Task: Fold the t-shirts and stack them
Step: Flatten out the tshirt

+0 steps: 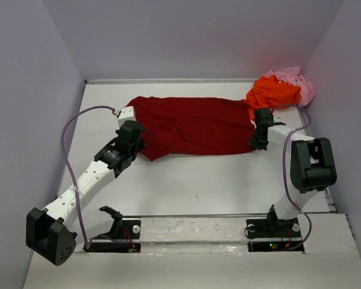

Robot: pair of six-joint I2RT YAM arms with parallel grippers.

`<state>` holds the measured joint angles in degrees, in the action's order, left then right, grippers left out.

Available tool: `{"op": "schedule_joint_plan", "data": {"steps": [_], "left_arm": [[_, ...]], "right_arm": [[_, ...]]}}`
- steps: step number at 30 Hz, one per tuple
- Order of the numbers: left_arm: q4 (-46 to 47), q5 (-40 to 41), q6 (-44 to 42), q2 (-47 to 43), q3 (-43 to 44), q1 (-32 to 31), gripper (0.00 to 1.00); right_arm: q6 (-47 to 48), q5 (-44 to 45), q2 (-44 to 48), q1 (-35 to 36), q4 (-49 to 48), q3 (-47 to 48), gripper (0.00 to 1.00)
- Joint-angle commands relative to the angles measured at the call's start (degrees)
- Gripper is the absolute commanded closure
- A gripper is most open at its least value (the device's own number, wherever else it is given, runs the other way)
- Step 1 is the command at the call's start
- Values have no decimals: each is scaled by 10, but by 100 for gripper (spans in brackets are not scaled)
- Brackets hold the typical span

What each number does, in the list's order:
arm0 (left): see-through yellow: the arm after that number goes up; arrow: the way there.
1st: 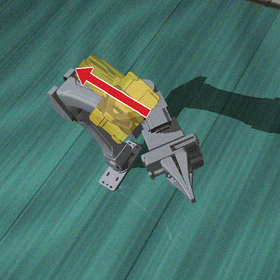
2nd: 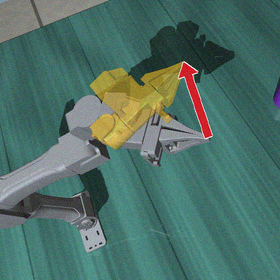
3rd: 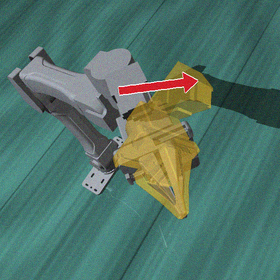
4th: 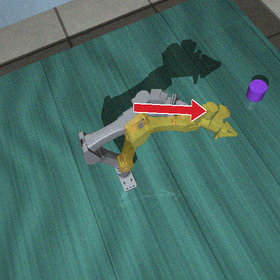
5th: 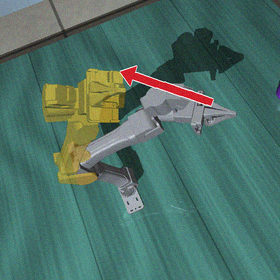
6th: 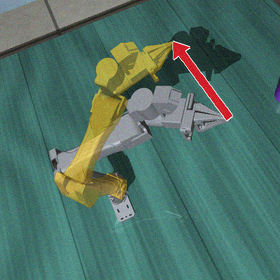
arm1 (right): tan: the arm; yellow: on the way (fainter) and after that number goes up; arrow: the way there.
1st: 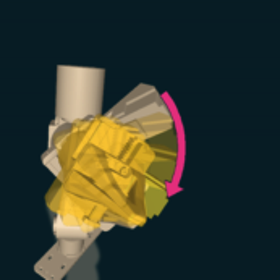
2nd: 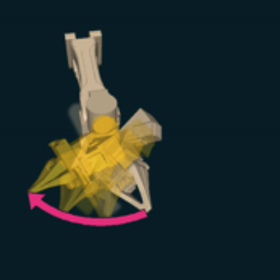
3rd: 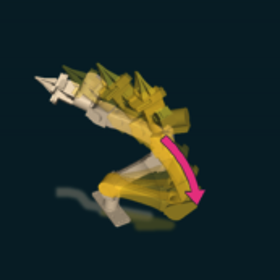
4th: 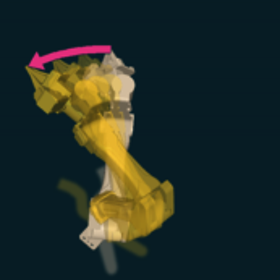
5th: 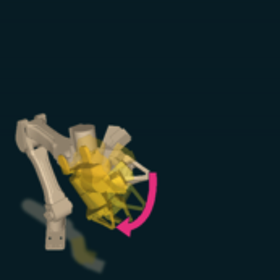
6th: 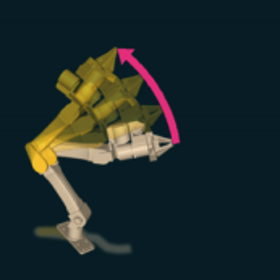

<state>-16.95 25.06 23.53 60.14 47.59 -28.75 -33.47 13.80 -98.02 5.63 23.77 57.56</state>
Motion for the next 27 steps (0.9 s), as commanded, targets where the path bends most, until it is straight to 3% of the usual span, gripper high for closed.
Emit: {"op": "schedule_joint_plan", "data": {"steps": [1,7,13,15,23,27], "left_arm": [[14,14,-9,-14,-1,4,100],[20,14,-9,-30,-2,3,100],[90,9,-23,-150,-41,-3,100],[94,7,-28,-165,-37,-14,100],[32,45,-30,-215,57,-116,100],[-3,45,-34,-247,127,-132,100]], "right_arm": [[3,-42,-18,-1,-24,6,100],[9,-98,57,-1,-38,-18,100],[59,-218,219,11,-27,-14,100],[70,-215,261,23,-14,-5,100],[95,-236,439,60,-5,12,100],[107,-265,497,60,14,46,100]]}}
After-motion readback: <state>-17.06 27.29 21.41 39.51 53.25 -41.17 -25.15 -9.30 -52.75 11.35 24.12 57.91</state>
